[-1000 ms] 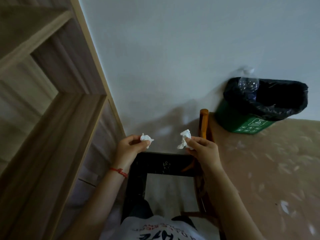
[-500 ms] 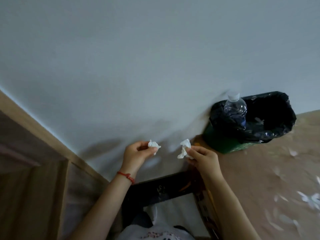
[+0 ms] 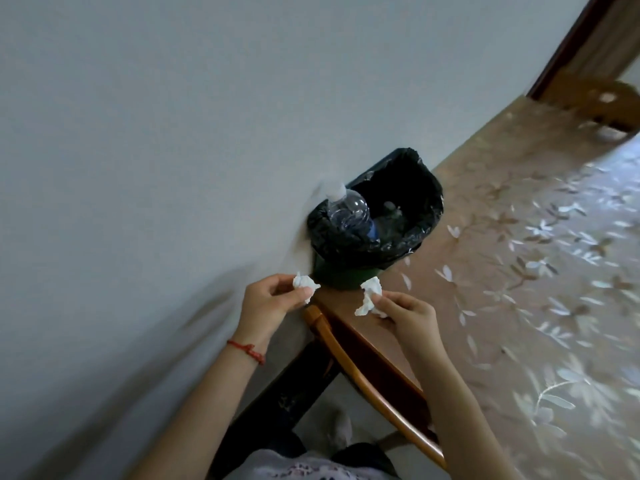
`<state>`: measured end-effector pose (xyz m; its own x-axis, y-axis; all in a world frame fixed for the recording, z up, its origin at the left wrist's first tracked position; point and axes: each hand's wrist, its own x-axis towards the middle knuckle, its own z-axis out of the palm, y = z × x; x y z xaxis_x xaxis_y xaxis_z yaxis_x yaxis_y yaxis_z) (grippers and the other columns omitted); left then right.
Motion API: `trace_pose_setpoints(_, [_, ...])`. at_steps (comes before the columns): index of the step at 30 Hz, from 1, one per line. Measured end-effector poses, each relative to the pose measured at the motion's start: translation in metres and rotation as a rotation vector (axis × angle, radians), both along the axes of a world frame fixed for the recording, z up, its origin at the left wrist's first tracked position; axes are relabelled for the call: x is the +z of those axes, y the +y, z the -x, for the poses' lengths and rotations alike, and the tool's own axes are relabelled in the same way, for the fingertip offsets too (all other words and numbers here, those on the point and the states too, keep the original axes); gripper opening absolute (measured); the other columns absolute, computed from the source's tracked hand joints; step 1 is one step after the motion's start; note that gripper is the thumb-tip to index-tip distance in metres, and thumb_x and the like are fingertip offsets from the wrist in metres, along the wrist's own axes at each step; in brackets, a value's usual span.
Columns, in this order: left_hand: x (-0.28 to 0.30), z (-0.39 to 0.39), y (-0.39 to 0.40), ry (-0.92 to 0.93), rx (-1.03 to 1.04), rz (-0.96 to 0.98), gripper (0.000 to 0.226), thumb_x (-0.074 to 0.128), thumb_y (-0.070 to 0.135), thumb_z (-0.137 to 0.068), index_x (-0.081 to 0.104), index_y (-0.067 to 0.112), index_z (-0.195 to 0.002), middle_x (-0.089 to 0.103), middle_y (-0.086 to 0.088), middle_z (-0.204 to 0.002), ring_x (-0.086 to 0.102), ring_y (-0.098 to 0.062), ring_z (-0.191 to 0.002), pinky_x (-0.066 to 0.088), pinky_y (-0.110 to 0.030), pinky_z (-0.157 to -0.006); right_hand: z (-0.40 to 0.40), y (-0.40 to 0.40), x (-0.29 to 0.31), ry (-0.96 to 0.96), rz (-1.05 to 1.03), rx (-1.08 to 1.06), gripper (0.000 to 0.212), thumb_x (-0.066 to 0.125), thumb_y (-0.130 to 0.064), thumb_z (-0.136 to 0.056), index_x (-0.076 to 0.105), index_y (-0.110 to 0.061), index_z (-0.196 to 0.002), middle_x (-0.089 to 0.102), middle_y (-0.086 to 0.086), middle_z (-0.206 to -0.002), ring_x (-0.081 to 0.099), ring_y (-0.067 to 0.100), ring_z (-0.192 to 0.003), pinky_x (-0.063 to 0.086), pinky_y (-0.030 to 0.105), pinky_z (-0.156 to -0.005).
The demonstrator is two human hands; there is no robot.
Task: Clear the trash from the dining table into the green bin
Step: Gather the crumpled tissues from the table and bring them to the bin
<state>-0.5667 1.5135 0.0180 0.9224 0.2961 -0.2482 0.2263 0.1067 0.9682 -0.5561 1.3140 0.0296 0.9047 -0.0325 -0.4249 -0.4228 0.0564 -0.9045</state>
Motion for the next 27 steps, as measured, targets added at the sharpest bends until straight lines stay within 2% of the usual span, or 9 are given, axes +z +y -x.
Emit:
trace_pose_setpoints(3, [0.008,-0.019,-0.019,-0.017,-0.065,-0.003,0.018,0.071,-0.002,-0.07,0.068,0.016,-0.07,0.069,0.008,-0.057,0.064,-0.003,-0.058,0.053,-0.015,-0.059,-0.008,-0.015,0.002,-0.009,0.016,-0.073,0.005,0.073,-0.016,-0.075,0.073,-0.011,-0.076,0.071,0.013,-0.08,0.064,0.022,-0.074,0.054,0.037,-0.079])
trace_pose_setpoints(8, [0.021,-0.047,-0.04,-0.023,-0.111,-0.001,0.016,0.074,0.003,-0.069,0.068,0.017,-0.075,0.069,-0.004,-0.077,0.066,-0.014,-0.072,0.055,-0.018,-0.064,-0.027,-0.033,0.011,-0.04,-0.028,-0.119,0.004,0.074,-0.014,-0.074,0.074,-0.012,-0.071,0.07,0.01,-0.076,0.062,0.018,-0.067,0.056,0.026,-0.066])
trace_pose_setpoints(11, [0.031,-0.062,-0.048,-0.051,-0.125,0.014,0.015,0.074,0.004,-0.07,0.068,0.017,-0.074,0.069,-0.005,-0.077,0.066,-0.016,-0.074,0.056,-0.022,-0.067,-0.043,-0.039,0.021,-0.082,-0.036,-0.127,0.003,0.072,-0.012,-0.076,0.073,-0.011,-0.074,0.069,0.002,-0.065,0.062,0.013,-0.065,0.056,0.024,-0.068])
trace_pose_setpoints(15, [0.042,-0.08,-0.055,-0.072,-0.114,0.052,0.014,0.074,0.004,-0.07,0.068,0.015,-0.075,0.07,-0.006,-0.077,0.067,-0.017,-0.074,0.057,-0.023,-0.067,-0.076,-0.041,0.035,-0.117,-0.025,-0.135,0.012,0.073,-0.012,-0.076,0.071,-0.004,-0.084,0.067,0.004,-0.067,0.062,0.011,-0.062,0.055,0.022,-0.066])
trace_pose_setpoints(19, [0.046,-0.089,-0.057,-0.061,-0.111,0.054,0.014,0.074,0.004,-0.07,0.068,0.015,-0.076,0.069,-0.005,-0.078,0.066,-0.017,-0.075,0.057,-0.023,-0.067,-0.114,-0.037,0.048,-0.156,0.019,-0.121,0.005,0.073,-0.011,-0.077,0.07,-0.007,-0.078,0.066,0.007,-0.07,0.063,0.015,-0.064,0.055,0.022,-0.064])
trace_pose_setpoints(22, [0.046,-0.093,-0.057,-0.047,-0.1,0.037,0.015,0.074,0.005,-0.07,0.067,0.018,-0.076,0.069,-0.004,-0.079,0.067,-0.018,-0.078,0.057,-0.026,-0.069,-0.134,-0.033,0.049,-0.168,0.095,-0.097,0.007,0.074,-0.013,-0.076,0.071,-0.006,-0.078,0.067,0.006,-0.074,0.065,0.015,-0.068,0.054,0.02,-0.062])
trace_pose_setpoints(27, [0.048,-0.097,-0.056,-0.043,-0.095,0.031,0.015,0.074,0.005,-0.071,0.067,0.018,-0.075,0.069,-0.003,-0.077,0.067,-0.016,-0.076,0.057,-0.023,-0.067,-0.15,-0.029,0.047,-0.191,0.125,-0.094,0.009,0.073,-0.011,-0.077,0.069,-0.014,-0.07,0.067,0.004,-0.074,0.064,0.016,-0.07,0.057,0.025,-0.069])
